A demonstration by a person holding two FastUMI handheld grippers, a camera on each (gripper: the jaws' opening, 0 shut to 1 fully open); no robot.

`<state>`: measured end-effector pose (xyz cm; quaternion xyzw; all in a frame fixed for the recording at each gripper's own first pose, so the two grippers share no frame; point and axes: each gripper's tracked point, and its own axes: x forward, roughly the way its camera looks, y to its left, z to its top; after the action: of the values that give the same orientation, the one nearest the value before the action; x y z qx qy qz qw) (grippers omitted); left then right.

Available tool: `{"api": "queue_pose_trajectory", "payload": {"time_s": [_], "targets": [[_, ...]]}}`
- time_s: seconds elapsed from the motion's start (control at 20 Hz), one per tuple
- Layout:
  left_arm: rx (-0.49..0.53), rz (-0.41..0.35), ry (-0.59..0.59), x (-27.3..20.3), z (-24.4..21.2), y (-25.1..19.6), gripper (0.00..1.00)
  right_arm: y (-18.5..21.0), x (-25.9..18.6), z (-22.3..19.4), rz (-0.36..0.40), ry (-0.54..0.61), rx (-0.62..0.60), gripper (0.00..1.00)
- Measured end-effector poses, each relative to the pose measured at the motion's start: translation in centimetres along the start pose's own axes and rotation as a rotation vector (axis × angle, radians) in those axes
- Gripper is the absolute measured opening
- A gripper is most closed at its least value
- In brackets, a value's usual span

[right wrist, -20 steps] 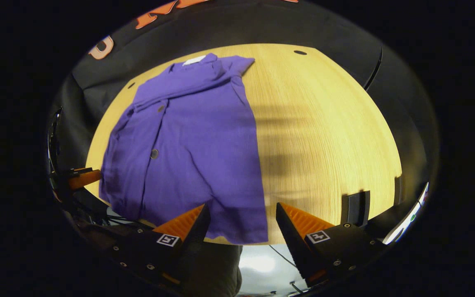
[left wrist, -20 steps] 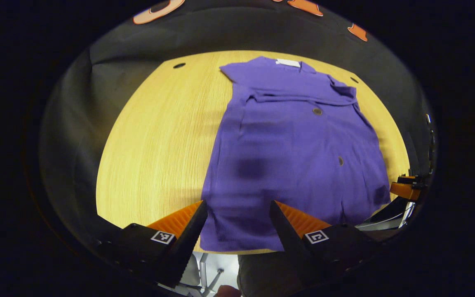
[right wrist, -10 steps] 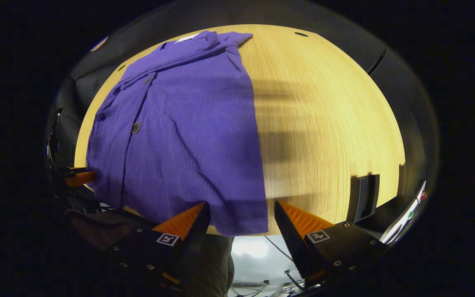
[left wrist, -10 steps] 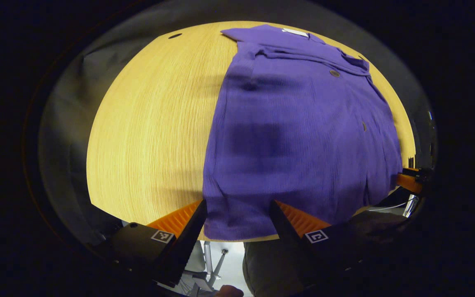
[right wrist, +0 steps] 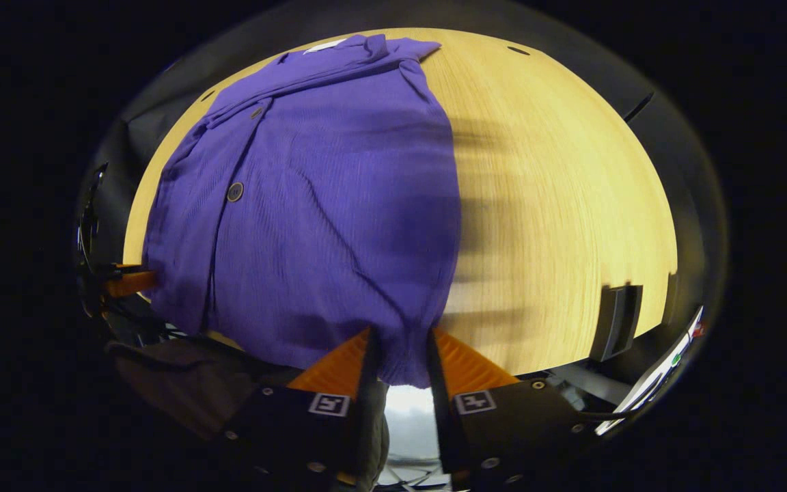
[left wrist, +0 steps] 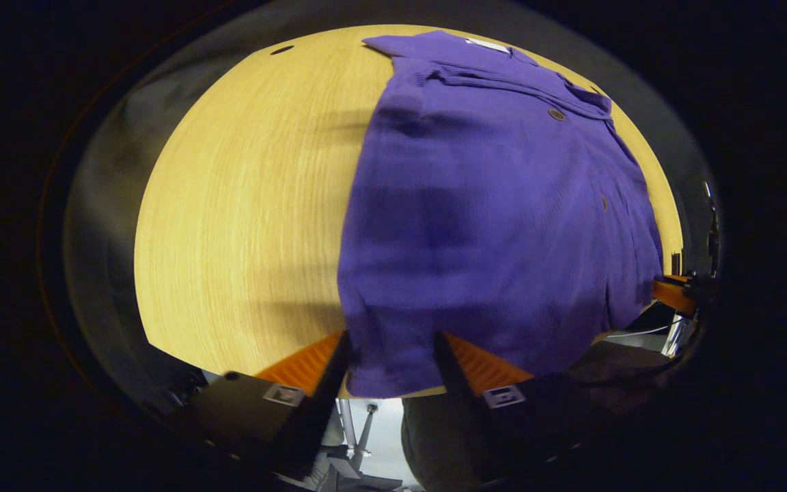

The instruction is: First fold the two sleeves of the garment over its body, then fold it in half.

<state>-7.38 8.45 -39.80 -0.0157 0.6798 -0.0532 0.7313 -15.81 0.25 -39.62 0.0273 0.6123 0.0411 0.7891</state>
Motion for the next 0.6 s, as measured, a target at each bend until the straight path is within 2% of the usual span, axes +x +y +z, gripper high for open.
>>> {"api": "queue_pose_trajectory", "payload": {"time_s": [0.1,0.2,0.3,0.35,0.4,0.5,0.6], "targets": [[-0.019,-0.033,0.035,0.4,2.0,-1.4,0.48,0.6,0.1,0.0,0.026,0.019,0.05,0.22],[-0.017,-0.051,0.074,0.8,4.4,-1.8,0.14,1.7,0.1,0.2,0.072,0.033,0.103,0.1],[-0.054,-0.079,0.079,0.5,3.5,-2.1,0.14,3.0,-0.4,0.6,0.117,0.029,0.139,0.06],[-0.081,-0.119,0.087,-0.3,4.3,-2.9,0.07,3.3,-0.8,0.9,0.127,0.02,0.136,0.06],[-0.095,-0.15,0.093,-0.4,5.2,-3.1,0.07,3.5,-1.2,1.3,0.128,0.003,0.132,0.06],[-0.091,-0.162,0.085,-1.0,6.3,-3.1,0.07,3.6,-2.2,2.1,0.127,-0.021,0.136,0.05],[-0.078,-0.172,0.084,-2.0,7.3,-3.0,0.07,4.4,-3.7,3.7,0.157,-0.053,0.169,0.06]]}}
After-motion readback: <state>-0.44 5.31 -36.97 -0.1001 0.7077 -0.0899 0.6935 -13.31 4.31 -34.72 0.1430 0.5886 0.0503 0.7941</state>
